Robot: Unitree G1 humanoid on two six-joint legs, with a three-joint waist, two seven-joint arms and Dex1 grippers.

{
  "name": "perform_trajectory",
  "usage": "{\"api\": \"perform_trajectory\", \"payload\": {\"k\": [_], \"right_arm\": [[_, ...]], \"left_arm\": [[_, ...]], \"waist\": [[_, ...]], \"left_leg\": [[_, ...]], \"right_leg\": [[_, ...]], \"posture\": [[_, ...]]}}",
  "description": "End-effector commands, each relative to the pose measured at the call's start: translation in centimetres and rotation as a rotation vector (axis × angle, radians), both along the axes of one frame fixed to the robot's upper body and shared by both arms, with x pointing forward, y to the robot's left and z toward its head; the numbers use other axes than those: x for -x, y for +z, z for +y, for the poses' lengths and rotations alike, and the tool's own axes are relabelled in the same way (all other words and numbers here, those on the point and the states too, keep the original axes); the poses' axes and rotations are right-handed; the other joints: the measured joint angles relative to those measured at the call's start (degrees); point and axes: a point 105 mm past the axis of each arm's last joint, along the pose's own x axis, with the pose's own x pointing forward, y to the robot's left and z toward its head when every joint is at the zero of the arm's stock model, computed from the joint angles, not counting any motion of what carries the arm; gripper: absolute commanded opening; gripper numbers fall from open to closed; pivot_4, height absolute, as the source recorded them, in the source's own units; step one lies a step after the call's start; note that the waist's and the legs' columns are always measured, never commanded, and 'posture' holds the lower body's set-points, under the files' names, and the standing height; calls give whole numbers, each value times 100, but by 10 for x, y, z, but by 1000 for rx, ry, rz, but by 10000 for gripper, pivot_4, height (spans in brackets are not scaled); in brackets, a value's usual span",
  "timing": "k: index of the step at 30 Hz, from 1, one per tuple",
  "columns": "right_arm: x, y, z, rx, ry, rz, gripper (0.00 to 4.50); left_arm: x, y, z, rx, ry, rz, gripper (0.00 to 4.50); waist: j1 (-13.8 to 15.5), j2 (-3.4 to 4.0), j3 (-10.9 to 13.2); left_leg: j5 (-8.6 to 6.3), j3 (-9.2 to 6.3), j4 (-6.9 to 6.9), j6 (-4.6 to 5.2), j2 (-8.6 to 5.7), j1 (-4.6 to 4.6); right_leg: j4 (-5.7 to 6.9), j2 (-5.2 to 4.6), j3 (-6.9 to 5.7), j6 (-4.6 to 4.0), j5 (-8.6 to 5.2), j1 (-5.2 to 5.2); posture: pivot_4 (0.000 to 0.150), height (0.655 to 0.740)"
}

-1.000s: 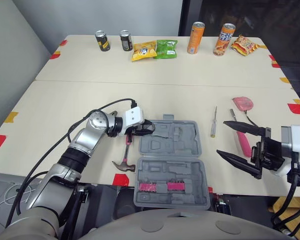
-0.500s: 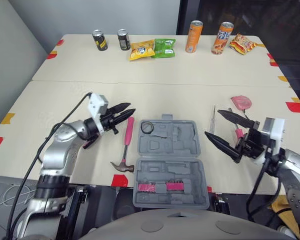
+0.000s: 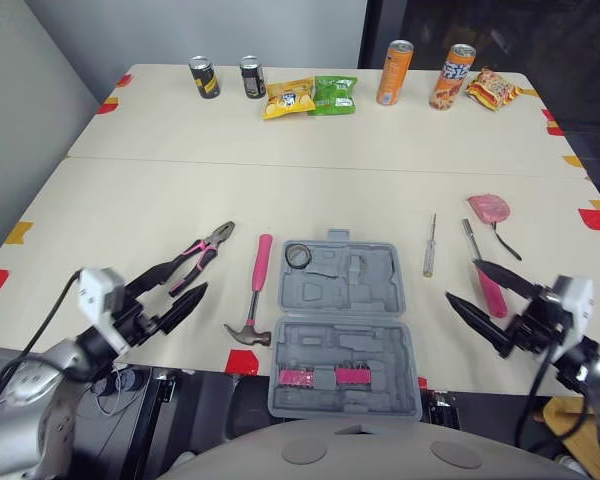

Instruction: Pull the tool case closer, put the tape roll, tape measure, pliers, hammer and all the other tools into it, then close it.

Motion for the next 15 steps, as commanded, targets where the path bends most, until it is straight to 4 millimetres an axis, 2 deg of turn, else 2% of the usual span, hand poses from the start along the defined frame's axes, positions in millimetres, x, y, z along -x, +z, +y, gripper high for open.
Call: {"api": "perform_trajectory", "payload": {"k": [1, 4, 7, 9, 12, 13, 15], "right_arm": [[12, 3, -23, 29, -49, -19, 45000], [22, -4, -37, 38, -87, 13, 45000], [26, -7, -44, 44, -100, 24, 45000], [26, -5, -43, 40, -93, 23, 45000], [18, 6, -37, 16, -79, -5, 45000], [12, 11, -35, 10, -86, -18, 45000], [1, 20, -29, -1, -84, -36, 45000]], "left_arm": [[18, -6, 17, -22, 67, 9, 44604], [26, -15, 19, -25, 85, 42, 44604], [26, -19, 15, -23, 82, 48, 44604], [22, -18, 12, -15, 74, 35, 44604], [10, -8, 4, 2, 40, -8, 44604], [6, -2, 1, 9, 21, -26, 44604], [-1, 7, -5, 18, -22, -52, 44604]], "waist": [[-11, -1, 3], [-7, -2, 6], [7, 1, 35], [13, 3, 34], [21, 4, 34], [19, 4, 34], [10, 3, 34]], "left_leg": [[-1, 0, -7, -1, 0, 5], [-3, -1, -15, -4, 2, 12], [-6, -1, -27, -10, 2, 50], [-31, 3, -40, -53, 2, 87], [-30, 3, -41, -51, 2, 87], [-4, 3, -41, -9, 2, 87], [-3, 2, -41, -6, 2, 87]], "right_leg": [[-3, 2, 1, 1, 0, 2], [-7, 5, 1, 6, -1, 8], [-16, 5, 1, 10, -3, 46], [-29, 5, 3, 22, -10, 81], [-30, 5, 4, 26, -10, 81], [-30, 5, 4, 28, -9, 81], [-28, 6, 3, 30, -7, 81]], "posture": [[1500, 7400], [1500, 7400], [1500, 7400], [1500, 7400], [1500, 7400], [1500, 7400], [1500, 7400]]}}
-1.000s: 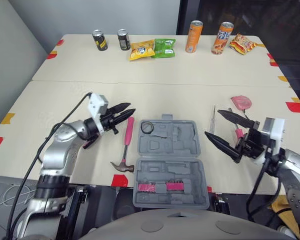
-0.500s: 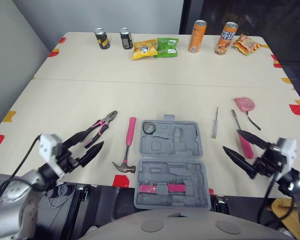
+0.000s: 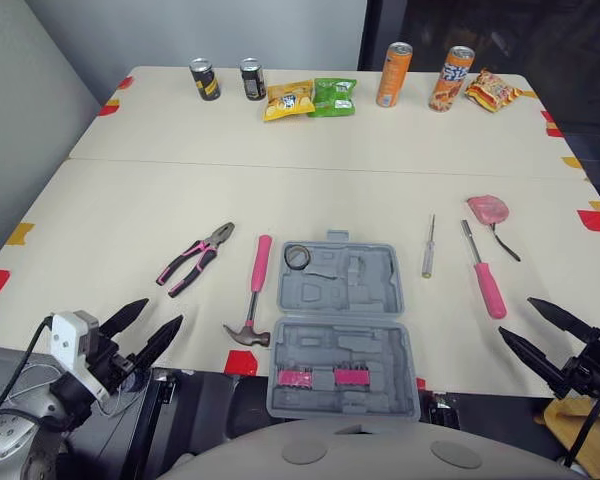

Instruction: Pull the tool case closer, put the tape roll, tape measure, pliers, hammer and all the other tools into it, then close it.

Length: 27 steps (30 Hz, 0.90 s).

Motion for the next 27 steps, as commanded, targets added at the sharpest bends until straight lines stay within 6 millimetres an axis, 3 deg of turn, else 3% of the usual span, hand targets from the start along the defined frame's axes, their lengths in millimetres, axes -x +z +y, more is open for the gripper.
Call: {"api": "perform_trajectory", "payload": {"k": [1, 9, 15, 21, 27], "right_arm": [[-18, 26, 7, 8, 7, -67, 45000], [-76, 54, 11, 66, -85, -49, 45000], [-101, 77, 13, 73, -89, -76, 45000], [-123, 71, 1, 204, -180, 48, 45000], [-145, 54, -8, 253, -275, 200, 45000]], "left_arm": [[-12, 25, -10, -4, -82, -76, 44604], [-43, 79, -57, 41, -433, -170, 44604], [-54, 98, -91, 27, -614, -184, 44604], [-61, 119, -130, -33, -776, -238, 44604], [-53, 132, -148, -12, -901, -226, 44604]], "waist": [[-15, 3, -2], [-24, 13, -8], [-42, 20, -12], [-38, 19, -11], [-67, 19, -12]], "left_leg": [[1, 0, 1, 2, 0, 0], [5, 0, 16, 6, -1, 3], [7, 5, 23, 8, -1, -3], [8, 8, 49, 11, 0, -9], [9, 16, 59, 10, 0, -6]], "right_leg": [[2, 0, 0, 0, 1, 0], [21, 0, 0, -1, 3, -2], [33, 0, 1, -5, 3, -13], [64, -2, 5, -10, 1, -23], [90, -1, 16, -14, -1, -31]], "posture": [[1500, 7400], [1500, 7400], [1500, 7400], [1500, 7400], [1500, 7400]]}}
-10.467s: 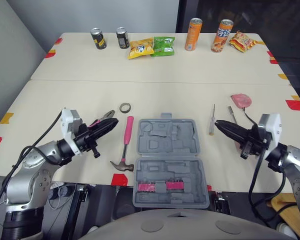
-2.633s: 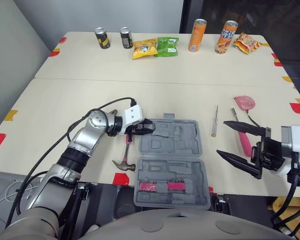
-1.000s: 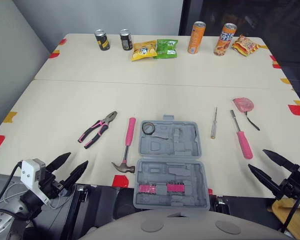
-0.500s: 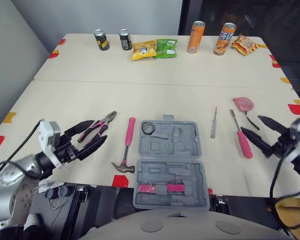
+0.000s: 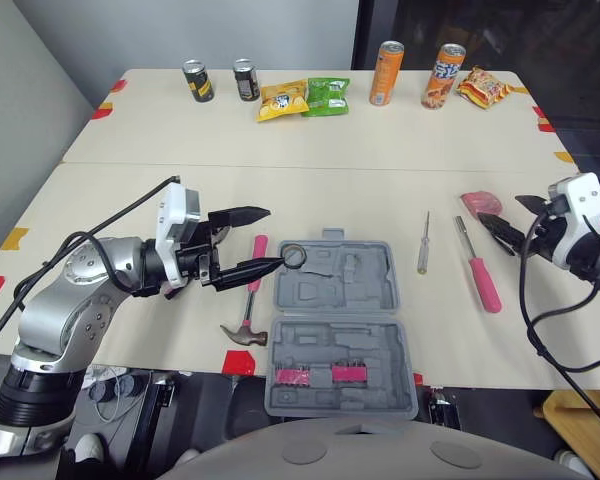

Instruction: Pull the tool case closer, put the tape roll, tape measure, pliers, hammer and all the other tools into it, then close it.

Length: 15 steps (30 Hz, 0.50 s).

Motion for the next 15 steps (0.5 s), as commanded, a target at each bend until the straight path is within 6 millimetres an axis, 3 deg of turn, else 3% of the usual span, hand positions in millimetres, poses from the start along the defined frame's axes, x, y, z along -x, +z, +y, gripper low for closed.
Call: {"api": "perform_trajectory", "payload": {"k": [1, 5, 10, 15], "right_arm": [[-10, -4, -7, 35, -56, 50, 45000], [-18, -20, -7, 34, -91, 94, 45000], [-27, -33, -15, 62, -153, 117, 30351], [-29, -43, -22, 81, -192, 140, 30351]], "left_arm": [[12, 11, -15, -3, -97, -24, 44604], [14, 11, -21, -5, -119, -32, 44604], [13, 16, -23, 16, -108, -61, 45000], [13, 16, -23, 49, -92, -79, 45000]], "waist": [[13, 0, 0], [29, 1, 0], [31, 1, 0], [33, 1, 0]], "left_leg": [[1, 0, 0, 0, 0, 0], [1, 3, 2, 0, 0, -6], [1, 11, 11, 0, 1, -8], [1, 17, 23, -1, 1, -8]], "right_leg": [[3, 0, 0, 0, 0, -5], [8, 0, 1, -6, -4, -12], [12, 0, 8, -7, -4, -15], [19, -1, 16, -8, -3, -16]], "posture": [[1500, 7400], [1500, 7400], [1500, 7400], [1500, 7400]]}}
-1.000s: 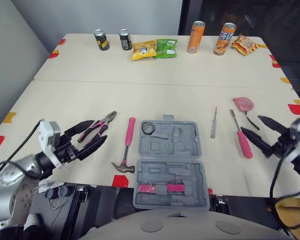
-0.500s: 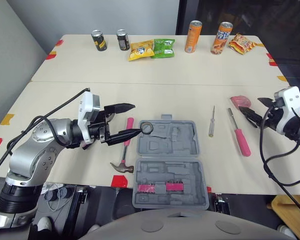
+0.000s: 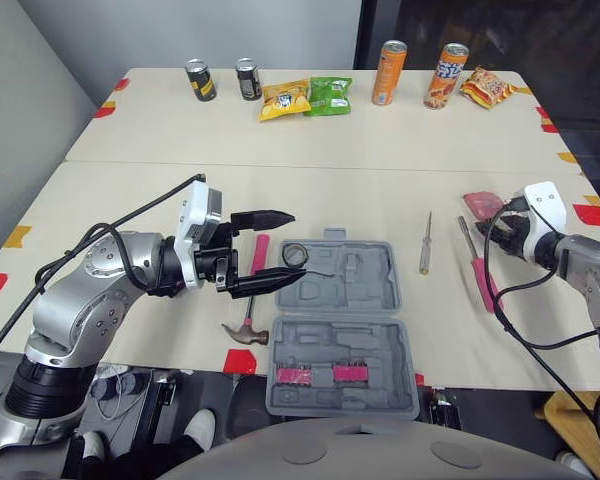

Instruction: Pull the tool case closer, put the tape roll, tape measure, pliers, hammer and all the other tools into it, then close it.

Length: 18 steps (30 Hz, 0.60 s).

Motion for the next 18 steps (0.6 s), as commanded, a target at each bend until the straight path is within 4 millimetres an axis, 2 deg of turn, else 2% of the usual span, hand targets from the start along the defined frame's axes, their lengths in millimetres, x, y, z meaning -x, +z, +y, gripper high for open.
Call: {"api": "perform_trajectory", "payload": {"k": [1, 10, 15, 18], "right_arm": [[-5, 6, -3, 16, -11, -33, 30351], [-12, -2, -8, 11, -26, -20, 30351], [-17, -11, -8, 11, -20, -2, 15357], [-17, -14, -8, 17, -15, 2, 4259]], "left_arm": [[5, 10, -2, 40, -11, -67, 45000], [13, 6, 3, 84, -9, -57, 45000], [14, 2, 4, 97, 23, -67, 45000], [14, 4, 9, 182, 38, -87, 45000]], "waist": [[1, 0, 0], [2, 0, 0], [11, 0, 0], [12, 0, 0]], "left_leg": [[0, 0, 0, 0, 0, 0], [0, 11, 3, -1, 4, 2], [0, 16, 5, -1, 4, -1], [0, 23, 7, 0, 5, -2]], "right_leg": [[0, 0, 0, 0, 0, 0], [8, 1, 9, 0, 0, -5], [12, 1, 13, -1, 0, -13], [15, 1, 19, -1, 0, -18]], "posture": [[1500, 7400], [1500, 7400], [1500, 7400], [1500, 7400]]}}
